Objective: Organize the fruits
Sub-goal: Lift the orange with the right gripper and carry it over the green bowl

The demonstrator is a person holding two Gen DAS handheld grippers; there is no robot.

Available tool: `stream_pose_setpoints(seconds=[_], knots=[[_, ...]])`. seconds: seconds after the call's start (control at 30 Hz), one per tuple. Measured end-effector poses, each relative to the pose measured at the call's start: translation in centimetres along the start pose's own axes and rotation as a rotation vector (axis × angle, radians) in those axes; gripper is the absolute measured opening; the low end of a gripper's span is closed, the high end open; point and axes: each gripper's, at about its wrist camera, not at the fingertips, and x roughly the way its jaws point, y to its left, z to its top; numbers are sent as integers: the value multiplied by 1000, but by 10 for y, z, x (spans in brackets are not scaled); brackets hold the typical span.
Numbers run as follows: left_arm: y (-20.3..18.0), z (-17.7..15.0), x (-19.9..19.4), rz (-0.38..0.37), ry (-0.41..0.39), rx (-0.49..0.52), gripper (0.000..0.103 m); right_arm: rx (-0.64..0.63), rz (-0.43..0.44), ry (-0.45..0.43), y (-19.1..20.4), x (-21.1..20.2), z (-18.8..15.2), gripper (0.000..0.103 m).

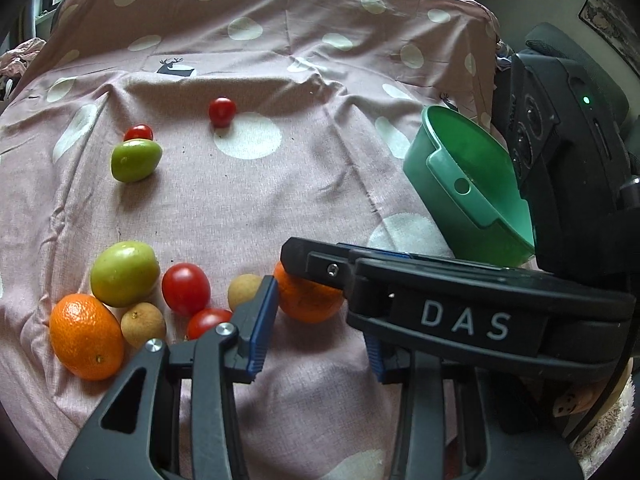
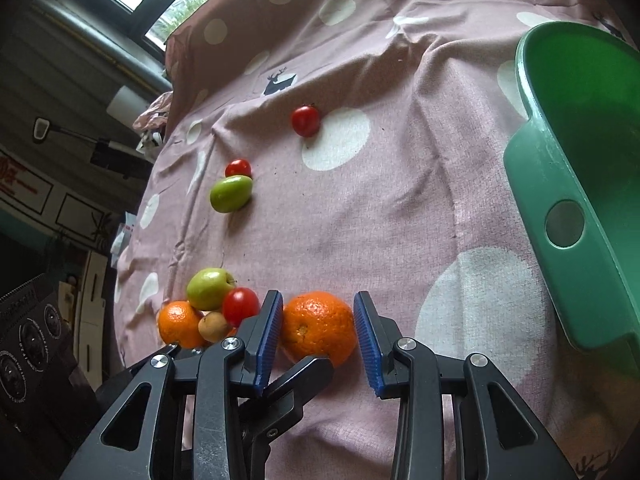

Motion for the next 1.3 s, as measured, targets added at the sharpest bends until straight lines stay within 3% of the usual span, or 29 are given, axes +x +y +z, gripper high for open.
stream_pose_setpoints(seconds=[0.43,0.63,1.3], knots=[[0,0,1,-5,4,13,45,-14,2,22,-1,6,-1,40],[2,1,0,-4,0,1,40,-12,10,24,1,5,-1,42],[-39,17,-42,7,-193,109,41,-103,7,-206,21,-61,5,42]])
